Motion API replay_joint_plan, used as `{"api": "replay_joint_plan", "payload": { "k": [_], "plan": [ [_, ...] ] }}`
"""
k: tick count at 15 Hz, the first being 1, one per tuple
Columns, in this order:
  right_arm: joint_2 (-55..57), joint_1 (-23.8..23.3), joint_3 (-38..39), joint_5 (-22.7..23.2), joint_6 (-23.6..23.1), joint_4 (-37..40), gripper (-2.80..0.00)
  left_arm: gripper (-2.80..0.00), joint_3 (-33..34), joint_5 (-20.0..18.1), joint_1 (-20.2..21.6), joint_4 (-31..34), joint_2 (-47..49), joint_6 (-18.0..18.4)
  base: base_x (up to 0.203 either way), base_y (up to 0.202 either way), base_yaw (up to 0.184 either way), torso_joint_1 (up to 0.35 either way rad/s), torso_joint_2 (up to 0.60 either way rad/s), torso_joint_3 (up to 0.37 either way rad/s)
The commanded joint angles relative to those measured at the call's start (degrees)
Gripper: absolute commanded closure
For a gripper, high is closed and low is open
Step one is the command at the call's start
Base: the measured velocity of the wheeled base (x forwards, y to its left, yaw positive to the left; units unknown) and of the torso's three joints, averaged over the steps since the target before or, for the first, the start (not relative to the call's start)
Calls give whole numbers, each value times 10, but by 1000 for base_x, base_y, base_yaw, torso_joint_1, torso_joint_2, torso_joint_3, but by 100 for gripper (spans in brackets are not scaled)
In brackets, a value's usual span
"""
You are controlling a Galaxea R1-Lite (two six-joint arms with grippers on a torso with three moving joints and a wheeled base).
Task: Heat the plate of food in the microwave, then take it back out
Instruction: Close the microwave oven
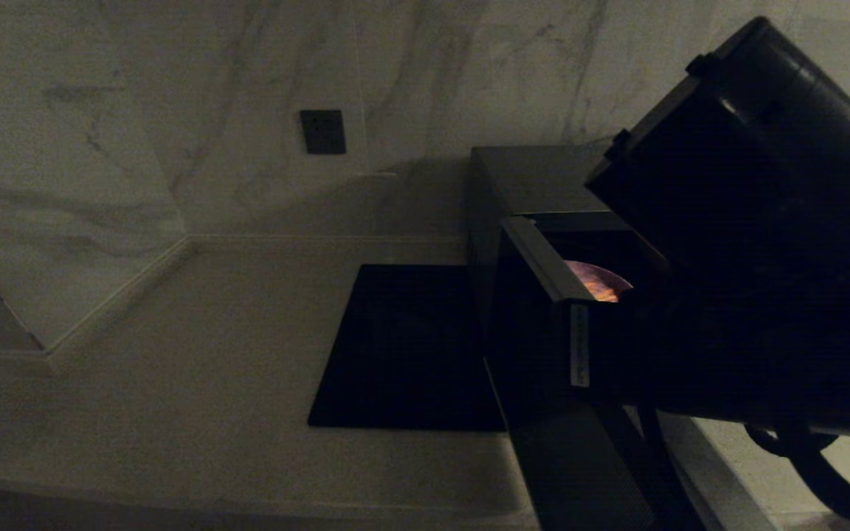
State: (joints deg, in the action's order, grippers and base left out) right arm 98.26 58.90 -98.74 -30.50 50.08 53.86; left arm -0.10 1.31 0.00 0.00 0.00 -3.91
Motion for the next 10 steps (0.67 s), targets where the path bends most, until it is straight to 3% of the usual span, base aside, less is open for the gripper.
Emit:
{"api": "replay_joint_plan", "payload": {
  "k": [1, 7, 10],
  "plan": [
    [-10, -18, 7, -13, 3, 4, 0, 0, 0, 0, 0, 0, 0, 0, 0, 0, 0, 0, 0, 0],
    [-28, -60, 10, -45, 2, 5, 0, 0, 0, 0, 0, 0, 0, 0, 0, 0, 0, 0, 0, 0],
    [-27, -108, 18, -50, 2, 7, 0, 0, 0, 0, 0, 0, 0, 0, 0, 0, 0, 0, 0, 0]
  ]
}}
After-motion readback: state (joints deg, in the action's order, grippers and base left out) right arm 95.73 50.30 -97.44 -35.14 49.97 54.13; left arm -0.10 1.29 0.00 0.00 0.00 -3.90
